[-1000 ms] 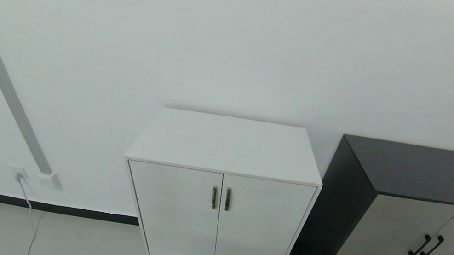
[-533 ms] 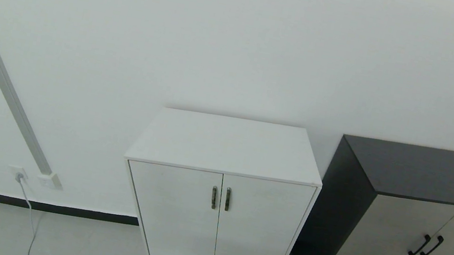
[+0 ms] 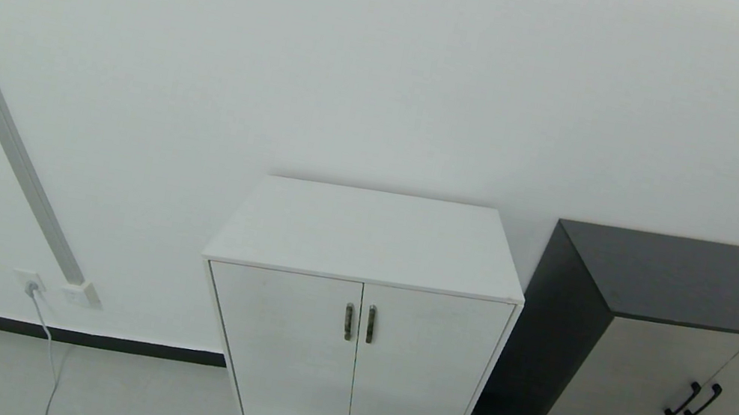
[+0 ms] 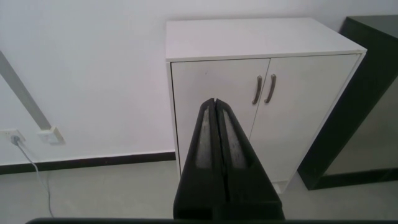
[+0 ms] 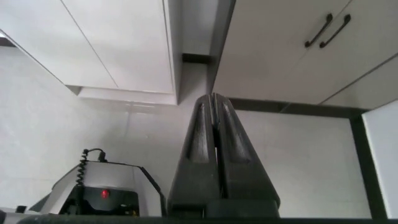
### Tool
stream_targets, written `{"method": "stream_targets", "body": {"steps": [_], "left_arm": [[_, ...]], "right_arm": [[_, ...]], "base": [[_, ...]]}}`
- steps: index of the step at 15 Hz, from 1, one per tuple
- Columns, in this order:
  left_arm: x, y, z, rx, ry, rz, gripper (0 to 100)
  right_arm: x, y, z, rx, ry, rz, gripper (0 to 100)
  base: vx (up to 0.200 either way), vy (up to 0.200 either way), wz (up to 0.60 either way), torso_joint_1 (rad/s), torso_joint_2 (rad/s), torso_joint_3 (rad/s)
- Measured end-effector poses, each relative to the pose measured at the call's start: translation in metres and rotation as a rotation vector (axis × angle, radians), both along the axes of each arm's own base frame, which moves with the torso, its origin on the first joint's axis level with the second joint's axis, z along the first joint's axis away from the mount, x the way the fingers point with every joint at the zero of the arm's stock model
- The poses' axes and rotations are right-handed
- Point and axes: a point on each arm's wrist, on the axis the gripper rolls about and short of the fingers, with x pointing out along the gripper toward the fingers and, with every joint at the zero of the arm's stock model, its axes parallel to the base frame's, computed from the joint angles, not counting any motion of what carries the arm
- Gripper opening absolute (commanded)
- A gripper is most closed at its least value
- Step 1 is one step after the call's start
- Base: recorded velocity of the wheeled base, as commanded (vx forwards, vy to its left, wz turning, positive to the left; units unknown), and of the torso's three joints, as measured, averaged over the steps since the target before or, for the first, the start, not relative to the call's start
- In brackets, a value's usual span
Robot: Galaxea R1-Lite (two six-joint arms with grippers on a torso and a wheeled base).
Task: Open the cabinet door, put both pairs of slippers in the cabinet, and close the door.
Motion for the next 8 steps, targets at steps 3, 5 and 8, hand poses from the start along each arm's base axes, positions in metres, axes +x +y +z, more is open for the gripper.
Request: {"method": "stream_targets", "body": {"steps": [3, 5, 8], "left_arm": [[0.0, 0.0, 0.0, 0.0, 0.0, 0.0, 0], [0.0, 0.0, 0.0, 0.0, 0.0, 0.0, 0], [0.0, 0.0, 0.0, 0.0, 0.0, 0.0, 0]], "right_arm": [[-0.0008, 0.0009, -0.0001, 0.035, -0.004, 0.045, 0], [-0.0021, 0.0017, -0.0003, 0.061, -0.011, 0.111, 0], [-0.0044, 0.0011, 0.0006, 0.056, -0.046, 0.176, 0]], "base": [[0.0, 0.0, 0.0, 0.0, 0.0, 0.0], [0.0, 0.0, 0.0, 0.0, 0.0, 0.0], [0.0, 0.0, 0.0, 0.0, 0.0, 0.0]]}}
